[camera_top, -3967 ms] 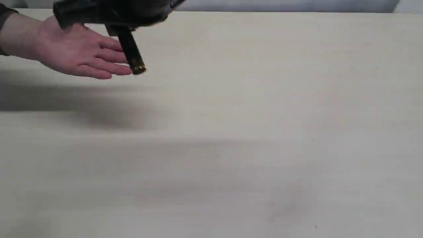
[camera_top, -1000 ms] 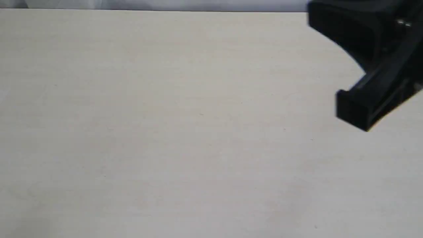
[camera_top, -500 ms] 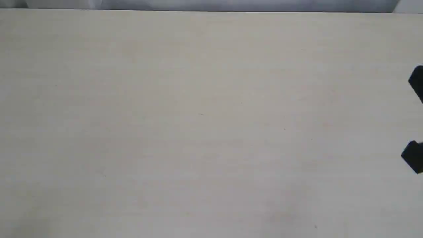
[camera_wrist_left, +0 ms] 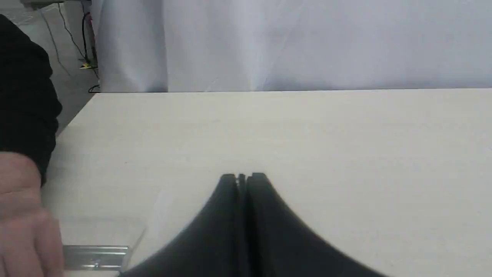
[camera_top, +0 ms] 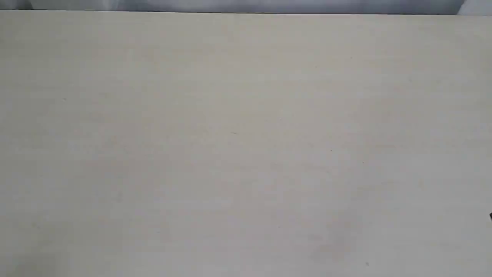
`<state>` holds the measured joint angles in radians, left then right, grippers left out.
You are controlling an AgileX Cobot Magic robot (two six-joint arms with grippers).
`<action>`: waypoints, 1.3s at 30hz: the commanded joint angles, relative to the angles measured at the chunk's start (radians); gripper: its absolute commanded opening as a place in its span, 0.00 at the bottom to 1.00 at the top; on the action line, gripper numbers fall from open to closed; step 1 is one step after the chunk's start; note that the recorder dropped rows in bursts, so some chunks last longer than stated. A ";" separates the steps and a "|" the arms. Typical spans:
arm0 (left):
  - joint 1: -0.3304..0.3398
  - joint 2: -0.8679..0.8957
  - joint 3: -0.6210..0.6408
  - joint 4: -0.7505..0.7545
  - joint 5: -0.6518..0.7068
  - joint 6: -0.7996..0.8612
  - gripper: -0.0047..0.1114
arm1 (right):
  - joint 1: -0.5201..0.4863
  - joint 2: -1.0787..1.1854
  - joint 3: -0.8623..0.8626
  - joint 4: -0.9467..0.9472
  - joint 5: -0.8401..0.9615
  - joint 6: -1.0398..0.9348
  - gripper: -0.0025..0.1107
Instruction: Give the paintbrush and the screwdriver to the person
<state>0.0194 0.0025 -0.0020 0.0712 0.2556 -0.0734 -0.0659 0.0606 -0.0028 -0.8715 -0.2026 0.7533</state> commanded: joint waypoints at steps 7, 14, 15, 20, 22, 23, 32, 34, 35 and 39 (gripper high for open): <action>-0.008 -0.002 0.002 -0.003 -0.005 -0.002 0.04 | 0.009 -0.018 0.003 0.083 0.054 -0.110 0.06; -0.008 -0.002 0.002 0.000 -0.006 -0.002 0.04 | 0.047 -0.018 0.003 0.583 0.219 -0.696 0.06; -0.008 -0.002 0.002 0.000 -0.006 -0.002 0.04 | 0.051 -0.018 0.003 0.660 0.237 -0.778 0.06; -0.008 -0.002 0.002 0.000 -0.006 -0.002 0.04 | 0.069 -0.018 0.003 0.715 0.254 -0.818 0.06; -0.008 -0.002 0.002 0.000 -0.006 -0.002 0.04 | 0.069 -0.018 0.003 0.689 0.254 -0.771 0.06; -0.008 -0.002 0.002 0.000 -0.006 -0.002 0.04 | 0.069 -0.018 0.003 0.660 0.254 -0.733 0.06; -0.008 -0.002 0.002 0.000 -0.006 -0.002 0.04 | 0.069 -0.018 0.003 0.623 0.312 -0.675 0.06; -0.008 -0.002 0.002 0.000 -0.006 -0.002 0.04 | 0.069 -0.018 0.003 0.623 0.338 -0.677 0.06; -0.008 -0.002 0.002 0.000 -0.006 -0.002 0.04 | 0.069 -0.018 0.003 0.623 0.351 -0.677 0.06; -0.008 -0.002 0.002 -0.004 -0.006 -0.002 0.04 | 0.069 -0.018 0.003 0.648 0.376 -0.698 0.06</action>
<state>0.0194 0.0025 -0.0020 0.0712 0.2556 -0.0734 0.0016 0.0450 -0.0028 -0.2367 0.1602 0.0684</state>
